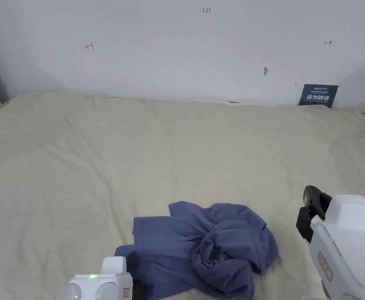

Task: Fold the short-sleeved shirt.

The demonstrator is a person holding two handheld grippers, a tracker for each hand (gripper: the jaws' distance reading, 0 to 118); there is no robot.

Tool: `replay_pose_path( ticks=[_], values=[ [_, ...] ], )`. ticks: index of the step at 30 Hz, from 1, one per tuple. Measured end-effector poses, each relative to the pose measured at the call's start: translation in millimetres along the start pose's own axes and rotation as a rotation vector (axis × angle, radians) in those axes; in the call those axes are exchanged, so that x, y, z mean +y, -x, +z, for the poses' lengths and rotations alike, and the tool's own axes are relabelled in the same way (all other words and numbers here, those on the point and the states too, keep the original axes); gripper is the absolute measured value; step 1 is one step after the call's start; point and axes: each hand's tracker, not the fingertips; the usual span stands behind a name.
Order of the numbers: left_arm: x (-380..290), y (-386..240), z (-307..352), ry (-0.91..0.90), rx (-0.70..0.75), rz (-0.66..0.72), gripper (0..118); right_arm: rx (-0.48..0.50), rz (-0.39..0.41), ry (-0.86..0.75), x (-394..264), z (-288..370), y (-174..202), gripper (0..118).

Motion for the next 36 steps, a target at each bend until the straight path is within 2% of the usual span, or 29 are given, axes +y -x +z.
replay_pose_path(
  ticks=[1,2,3,4,5,6,7,9,11,13,16,17,18,19,20,23,25,27,28,32,34,36],
  values=[
    [-3,-4,-7,0.029,0.025,-0.021,43,0.0,-0.002,0.006,-1,-2,-1,1],
    [-5,-8,-5,-0.015,0.061,-0.048,41,0.0,-0.004,0.011,-2,-3,-2,1],
    [-5,-11,-1,-0.021,0.053,-0.046,32,0.0,-0.006,0.018,-4,-5,-3,1],
    [-5,-12,1,-0.028,0.049,-0.045,14,0.001,-0.008,0.025,-7,-8,-6,1],
    [-4,-11,2,-0.043,0.025,-0.045,2,0.001,-0.009,0.03,-8,-10,-7,1],
    [-3,-10,3,-0.039,-0.027,-0.031,2,0.001,-0.011,0.043,-11,-14,-8,1],
    [-2,-10,2,-0.034,0.01,-0.024,2,0.001,-0.013,0.062,-13,-19,-10,2],
    [-1,-4,12,-0.084,-0.046,0.012,2,0.002,-0.019,0.13,-23,-35,-17,5],
    [2,1,26,-0.138,-0.066,0.027,2,0.0,-0.012,0.222,-34,-55,-21,12],
    [8,5,39,-0.181,-0.092,0.024,2,0.016,-0.021,0.331,-52,-84,-30,33],
    [17,8,54,-0.209,-0.14,0.038,2,0.033,-0.058,0.481,-80,-129,-36,79],
    [20,8,56,-0.212,-0.143,0.039,2,0.033,-0.056,0.511,-89,-144,-37,97],
    [23,7,58,-0.213,-0.139,0.033,2,0.027,-0.053,0.541,-99,-159,-38,107],
    [24,5,58,-0.218,-0.124,0.015,2,0.008,-0.066,0.567,-107,-172,-39,111],
    [24,5,57,-0.224,-0.11,-0.002,2,0.013,-0.073,0.604,-106,-174,-28,110],
    [25,4,50,-0.214,-0.098,-0.024,2,0.033,-0.123,0.7,-125,-203,-24,110],
    [26,5,48,-0.207,-0.099,-0.025,2,0.032,-0.112,0.749,-135,-218,-20,109],
    [25,7,44,-0.202,-0.101,-0.019,2,0.049,-0.116,0.788,-144,-227,-16,102],
    [25,7,43,-0.201,-0.102,-0.015,2,0.061,-0.117,0.797,-146,-230,-17,93],
    [25,10,41,-0.185,-0.114,0.003,2,0.119,-0.125,0.799,-141,-221,-4,9],
    [24,12,40,-0.188,-0.12,0.008,2,0.116,-0.125,0.76,-132,-210,2,5],
    [26,15,41,-0.184,-0.133,0.019,2,0.099,-0.08,0.705,-120,-207,-2,3]
  ],
)
